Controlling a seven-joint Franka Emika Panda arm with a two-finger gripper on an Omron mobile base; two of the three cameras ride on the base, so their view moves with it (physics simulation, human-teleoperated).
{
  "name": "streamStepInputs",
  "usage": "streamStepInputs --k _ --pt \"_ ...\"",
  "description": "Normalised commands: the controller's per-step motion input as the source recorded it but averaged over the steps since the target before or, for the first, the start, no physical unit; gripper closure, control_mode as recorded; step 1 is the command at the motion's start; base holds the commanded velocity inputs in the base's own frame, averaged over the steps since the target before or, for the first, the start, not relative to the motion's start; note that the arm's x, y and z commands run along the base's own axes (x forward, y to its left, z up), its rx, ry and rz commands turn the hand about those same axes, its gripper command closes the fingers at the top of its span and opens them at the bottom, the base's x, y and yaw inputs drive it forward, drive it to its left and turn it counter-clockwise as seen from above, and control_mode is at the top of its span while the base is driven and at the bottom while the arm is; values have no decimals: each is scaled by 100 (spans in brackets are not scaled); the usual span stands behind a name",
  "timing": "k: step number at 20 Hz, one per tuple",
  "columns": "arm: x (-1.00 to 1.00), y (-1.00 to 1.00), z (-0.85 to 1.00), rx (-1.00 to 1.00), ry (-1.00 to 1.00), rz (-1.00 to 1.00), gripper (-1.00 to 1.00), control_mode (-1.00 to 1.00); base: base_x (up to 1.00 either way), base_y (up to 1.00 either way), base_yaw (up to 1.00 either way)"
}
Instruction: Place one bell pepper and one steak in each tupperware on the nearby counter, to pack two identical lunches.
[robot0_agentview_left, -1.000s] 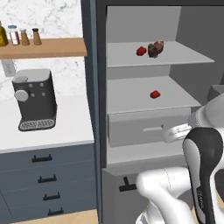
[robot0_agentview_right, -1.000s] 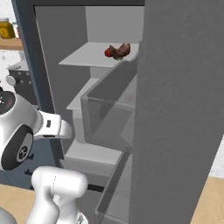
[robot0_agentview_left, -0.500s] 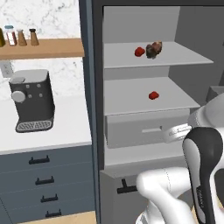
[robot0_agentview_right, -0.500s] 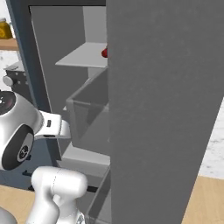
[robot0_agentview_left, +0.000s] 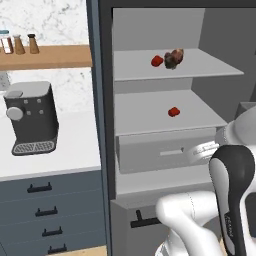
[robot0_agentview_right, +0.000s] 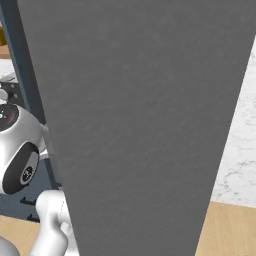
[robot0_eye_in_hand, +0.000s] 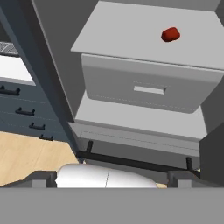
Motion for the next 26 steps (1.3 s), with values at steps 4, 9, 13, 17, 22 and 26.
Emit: streamStepInputs --k 4,9,13,17,22,26 --pt "0 0 0 0 0 0 -100 100 10 0 0" --pt "2 -9 1 1 0 0 -100 -100 3 -7 0" --pt "34 -54 35 4 0 -4 -100 -100 0 0 0" --pt "78 -66 24 1 0 -13 -100 -100 0 0 0" --pt "94 -65 -2 0 0 -13 -100 -100 0 0 0" --pt "93 -42 -16 -3 0 -8 -100 -100 0 0 0"
